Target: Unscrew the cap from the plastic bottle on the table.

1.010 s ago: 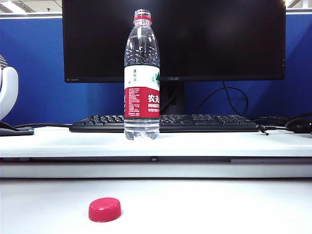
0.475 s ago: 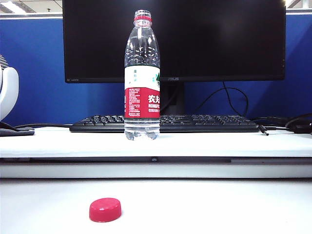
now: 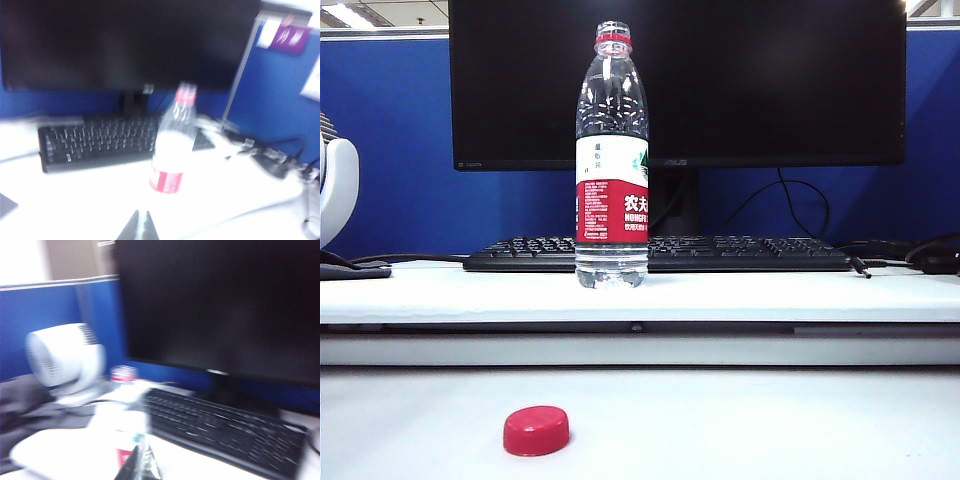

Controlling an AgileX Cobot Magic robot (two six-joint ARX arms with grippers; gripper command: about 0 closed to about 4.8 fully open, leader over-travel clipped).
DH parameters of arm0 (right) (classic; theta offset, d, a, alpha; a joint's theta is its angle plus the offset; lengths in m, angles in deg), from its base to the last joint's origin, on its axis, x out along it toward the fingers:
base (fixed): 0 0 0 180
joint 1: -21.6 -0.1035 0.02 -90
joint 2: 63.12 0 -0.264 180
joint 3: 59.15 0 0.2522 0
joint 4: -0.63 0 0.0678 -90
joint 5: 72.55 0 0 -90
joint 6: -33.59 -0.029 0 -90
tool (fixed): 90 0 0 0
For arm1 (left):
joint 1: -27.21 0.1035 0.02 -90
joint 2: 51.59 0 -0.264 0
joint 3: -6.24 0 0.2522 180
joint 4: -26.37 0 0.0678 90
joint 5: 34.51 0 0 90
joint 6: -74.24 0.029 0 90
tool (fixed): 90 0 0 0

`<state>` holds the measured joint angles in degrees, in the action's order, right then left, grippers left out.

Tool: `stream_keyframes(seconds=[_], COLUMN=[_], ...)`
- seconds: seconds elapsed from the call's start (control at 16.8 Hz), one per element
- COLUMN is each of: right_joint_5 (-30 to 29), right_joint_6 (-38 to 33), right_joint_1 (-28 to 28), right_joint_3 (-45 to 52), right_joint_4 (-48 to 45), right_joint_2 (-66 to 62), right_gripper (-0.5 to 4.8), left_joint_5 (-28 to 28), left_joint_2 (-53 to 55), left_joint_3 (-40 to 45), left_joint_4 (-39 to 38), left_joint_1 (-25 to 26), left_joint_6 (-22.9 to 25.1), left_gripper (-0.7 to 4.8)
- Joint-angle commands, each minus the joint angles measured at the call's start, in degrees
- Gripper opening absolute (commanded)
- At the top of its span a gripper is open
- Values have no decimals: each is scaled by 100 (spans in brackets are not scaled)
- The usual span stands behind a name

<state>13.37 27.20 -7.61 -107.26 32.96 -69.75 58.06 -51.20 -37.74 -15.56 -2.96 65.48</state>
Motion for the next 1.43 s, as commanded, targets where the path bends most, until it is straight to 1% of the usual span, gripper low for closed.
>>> stream_keyframes(seconds=[0.06,0.12,0.18,0.24,0.3,0.48,0.77,0.95,1.01,1.07,1.13,1.19,1.25,1.31,1.43], right_joint_5=[1152,1478,1681,1725,1727,1722,1725,1725,1725,1727,1727,1725,1725,1725,1725], right_joint_6=[107,105,105,103,105,103,103,103,103,103,103,103,103,103,103], right_joint_1=[2,0,2,2,0,-2,0,0,0,0,0,0,0,0,0], right_joint_3=[435,577,671,723,732,732,732,732,732,732,732,732,732,732,732], right_joint_4=[-79,-79,-76,-42,68,409,702,702,702,702,702,702,702,702,702], right_joint_2=[352,380,380,380,380,380,380,380,380,380,380,380,380,380,380], right_gripper=[-7,-7,-7,-7,-7,-7,-7,-7,-7,-7,-7,-7,-7,-7,-7], left_joint_5=[275,280,280,280,280,280,280,267,-105,-448,-715,-916,-938,-874,-876], left_joint_2=[13,11,11,11,11,9,9,-7,-20,-20,-20,-20,-20,-20,-20], left_joint_3=[1172,1572,1794,1875,1897,1897,1897,1895,1897,1899,1921,1956,1974,1978,2065], left_joint_4=[2024,2465,2568,2472,2337,2024,1958,1720,1698,1711,1786,1967,2096,2092,2065], left_joint_1=[0,0,0,0,0,0,0,2,48,319,573,973,1572,1985,2538], left_joint_6=[-109,-153,-337,-702,-837,-820,-820,-577,101,389,385,391,446,450,450], left_gripper=[-6,-5,-5,-5,-5,-5,-5,-5,-5,-5,-5,-5,-5,-5,-5])
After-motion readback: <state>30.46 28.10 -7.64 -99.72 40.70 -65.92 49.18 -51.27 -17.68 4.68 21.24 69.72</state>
